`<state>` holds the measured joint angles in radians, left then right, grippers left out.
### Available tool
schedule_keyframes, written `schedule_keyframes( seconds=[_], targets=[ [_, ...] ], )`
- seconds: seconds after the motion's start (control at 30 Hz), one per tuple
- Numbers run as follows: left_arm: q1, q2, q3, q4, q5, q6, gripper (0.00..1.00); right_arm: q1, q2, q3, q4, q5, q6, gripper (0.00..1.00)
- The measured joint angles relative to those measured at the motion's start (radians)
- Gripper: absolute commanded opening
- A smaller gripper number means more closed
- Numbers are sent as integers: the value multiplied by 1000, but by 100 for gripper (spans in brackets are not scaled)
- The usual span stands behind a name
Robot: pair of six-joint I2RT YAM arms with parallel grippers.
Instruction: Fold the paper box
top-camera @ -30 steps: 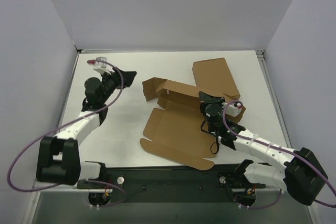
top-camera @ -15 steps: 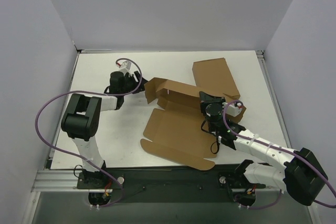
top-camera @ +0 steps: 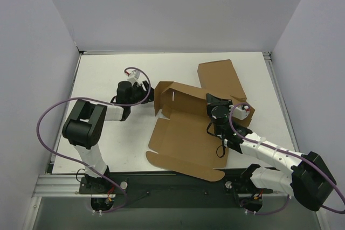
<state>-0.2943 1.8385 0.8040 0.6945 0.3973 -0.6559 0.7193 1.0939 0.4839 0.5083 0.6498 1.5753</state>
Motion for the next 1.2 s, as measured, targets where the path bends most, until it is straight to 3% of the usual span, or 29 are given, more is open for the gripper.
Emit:
schedule_keyframes(
  seconds=[0.57,0.87,1.2],
  targets=[
    [-56,-94,-103,32,-27,-26,63,-1,1,0,-5,37,-1,0],
    [-171,-178,-165,64,-34,68,63,19,-19,0,-19,49,-88,0],
    [-185,-200,-187,67,-69,135,65,31,-37,0,-25,58,-120,0]
  ],
)
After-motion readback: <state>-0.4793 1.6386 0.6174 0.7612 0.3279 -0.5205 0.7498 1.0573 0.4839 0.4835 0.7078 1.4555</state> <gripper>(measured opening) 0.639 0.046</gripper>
